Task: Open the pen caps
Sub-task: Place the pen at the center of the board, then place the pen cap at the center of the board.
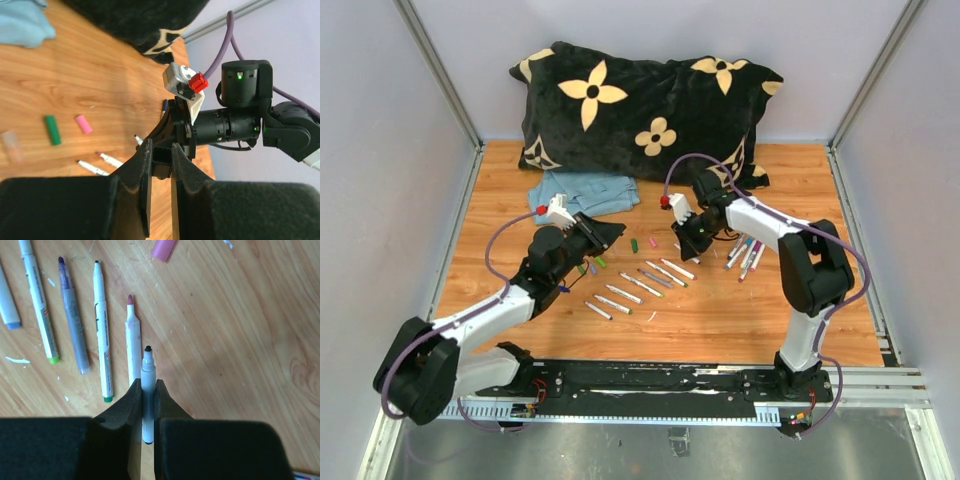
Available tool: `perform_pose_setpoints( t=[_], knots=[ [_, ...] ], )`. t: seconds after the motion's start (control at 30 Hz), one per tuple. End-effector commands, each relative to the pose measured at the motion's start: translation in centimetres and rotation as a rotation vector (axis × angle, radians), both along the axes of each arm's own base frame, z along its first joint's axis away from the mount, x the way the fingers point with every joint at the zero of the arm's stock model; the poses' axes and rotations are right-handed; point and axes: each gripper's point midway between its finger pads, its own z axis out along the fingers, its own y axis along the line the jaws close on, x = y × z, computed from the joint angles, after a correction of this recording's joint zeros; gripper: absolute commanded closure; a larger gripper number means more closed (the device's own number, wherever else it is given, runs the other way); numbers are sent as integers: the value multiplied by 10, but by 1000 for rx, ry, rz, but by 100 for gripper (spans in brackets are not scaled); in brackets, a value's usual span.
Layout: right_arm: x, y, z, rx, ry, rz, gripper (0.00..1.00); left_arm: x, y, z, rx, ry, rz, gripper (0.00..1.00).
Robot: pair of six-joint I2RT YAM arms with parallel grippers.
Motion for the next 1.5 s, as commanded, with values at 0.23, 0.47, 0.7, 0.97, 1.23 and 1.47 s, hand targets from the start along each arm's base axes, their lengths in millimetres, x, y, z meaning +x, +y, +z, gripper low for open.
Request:
perform_pose_setpoints(
  t=[0.23, 0.47, 0.7, 0.97, 1.23, 1.47],
  knots=[
    [6, -1, -27, -153, 4, 27, 84, -35, 32, -33, 84, 80, 52, 100],
    [2, -2, -33, -168, 14, 38, 75, -41, 28, -33, 65, 87, 18, 100],
    [2, -3, -21, -157, -24, 42, 73, -43, 23, -37, 51, 113, -2, 100],
    [4, -5, 22, -106, -146, 37, 64, -51, 0, -45, 68, 116, -28, 100],
    [-12, -7, 72, -12, -264, 83, 57, -48, -36, -60, 156, 136, -27, 100],
    [-18, -16, 113, 83, -346, 73, 54, -43, -75, -79, 231, 171, -71, 100]
  ],
)
